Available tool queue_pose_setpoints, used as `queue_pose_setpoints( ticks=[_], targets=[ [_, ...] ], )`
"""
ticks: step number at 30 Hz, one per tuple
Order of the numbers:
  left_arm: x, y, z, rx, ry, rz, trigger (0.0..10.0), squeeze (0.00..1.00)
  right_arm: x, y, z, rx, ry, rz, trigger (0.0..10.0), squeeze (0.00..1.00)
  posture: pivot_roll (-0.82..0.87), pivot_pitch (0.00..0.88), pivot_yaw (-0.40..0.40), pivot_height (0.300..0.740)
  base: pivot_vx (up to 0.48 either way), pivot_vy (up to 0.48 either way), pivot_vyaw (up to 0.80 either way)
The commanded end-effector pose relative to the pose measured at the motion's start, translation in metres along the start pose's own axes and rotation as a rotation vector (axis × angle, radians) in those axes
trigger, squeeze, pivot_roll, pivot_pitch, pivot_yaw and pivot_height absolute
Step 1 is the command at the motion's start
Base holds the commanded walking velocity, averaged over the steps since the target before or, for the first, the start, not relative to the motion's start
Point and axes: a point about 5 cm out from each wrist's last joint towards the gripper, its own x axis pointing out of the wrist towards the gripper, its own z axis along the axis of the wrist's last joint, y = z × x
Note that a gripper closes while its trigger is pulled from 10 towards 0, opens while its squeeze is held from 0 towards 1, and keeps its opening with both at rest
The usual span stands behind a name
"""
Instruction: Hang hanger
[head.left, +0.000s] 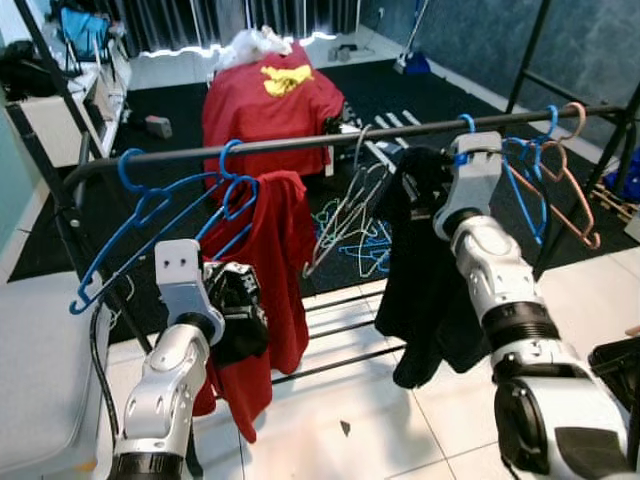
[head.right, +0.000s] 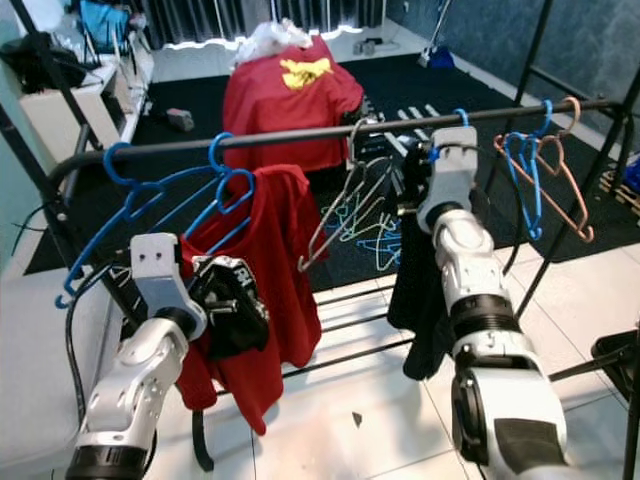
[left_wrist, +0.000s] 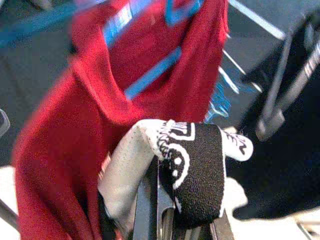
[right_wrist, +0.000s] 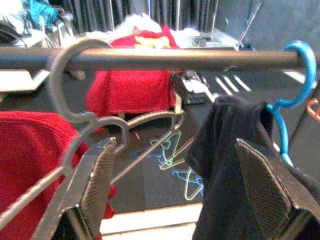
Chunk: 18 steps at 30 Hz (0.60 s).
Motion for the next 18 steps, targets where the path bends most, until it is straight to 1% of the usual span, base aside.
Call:
queue_pose_setpoints(
  ticks=[1,2,3,4,6,7,9,10,13,14,15,17,18],
  targets=[
    [-0.007,0.002,-0.002,0.019,0.021,-0.033,10.0,0.0,0.001,0.002,-0.013,0.03,0.073,0.022,10.0,0.0,-0.03,0.176,0.017,0.74,0.0,0.0,0.0],
    [-0.007,0.002,-0.002,0.019,0.021,-0.033,10.0,0.0,0.001,0.002,-0.013,0.03,0.073,0.022,10.0,0.0,-0.03,0.176,0.017,0.74,0.0,0.0,0.0],
    [-0.012,0.002,-0.003,-0.022,0.024,-0.019,10.0,0.0,0.002,0.003,-0.013,0.023,0.082,0.037,10.0,0.0,-0.02,0.183,0.037,0.74,0.0,0.0,0.0],
    [-0.018,0.002,-0.003,-0.08,0.027,-0.013,10.0,0.0,0.004,0.006,-0.011,0.023,0.084,0.058,10.0,0.0,-0.04,0.201,0.048,0.74,0.0,0.0,0.0],
    [-0.018,0.002,-0.003,-0.08,0.027,-0.013,10.0,0.0,0.004,0.006,-0.011,0.023,0.084,0.058,10.0,0.0,-0.04,0.201,0.048,0.74,0.0,0.0,0.0],
    [-0.024,0.001,-0.007,-0.085,0.041,-0.026,10.0,0.0,0.005,0.007,-0.008,0.027,0.087,0.068,10.0,0.0,-0.05,0.222,0.049,0.74,0.0,0.0,0.0],
    [-0.024,0.001,-0.007,-0.085,0.041,-0.026,10.0,0.0,0.005,0.007,-0.008,0.027,0.087,0.068,10.0,0.0,-0.05,0.222,0.049,0.74,0.0,0.0,0.0],
    [-0.03,-0.001,-0.01,-0.078,0.056,-0.038,10.0,0.0,0.007,0.01,-0.006,0.028,0.093,0.081,10.0,0.0,-0.03,0.246,0.048,0.74,0.0,0.0,0.0],
    [-0.03,-0.001,-0.01,-0.078,0.056,-0.038,10.0,0.0,0.007,0.01,-0.006,0.028,0.093,0.081,10.0,0.0,-0.03,0.246,0.048,0.74,0.0,0.0,0.0],
    [-0.035,-0.003,-0.01,-0.062,0.061,-0.052,10.0,0.0,0.007,0.012,-0.005,0.028,0.093,0.095,10.0,0.0,-0.02,0.26,0.04,0.74,0.0,0.0,0.0],
    [-0.035,-0.003,-0.01,-0.062,0.061,-0.052,10.0,0.0,0.007,0.012,-0.005,0.028,0.093,0.095,10.0,0.0,-0.02,0.26,0.04,0.74,0.0,0.0,0.0],
    [-0.046,-0.003,-0.009,-0.065,0.049,-0.057,10.0,0.0,0.006,0.025,-0.004,0.008,0.077,0.168,10.0,0.0,-0.01,0.28,0.034,0.74,0.0,0.0,0.0],
    [-0.046,-0.003,-0.009,-0.065,0.049,-0.057,10.0,0.0,0.006,0.025,-0.004,0.008,0.077,0.168,10.0,0.0,-0.01,0.28,0.034,0.74,0.0,0.0,0.0]
  ],
)
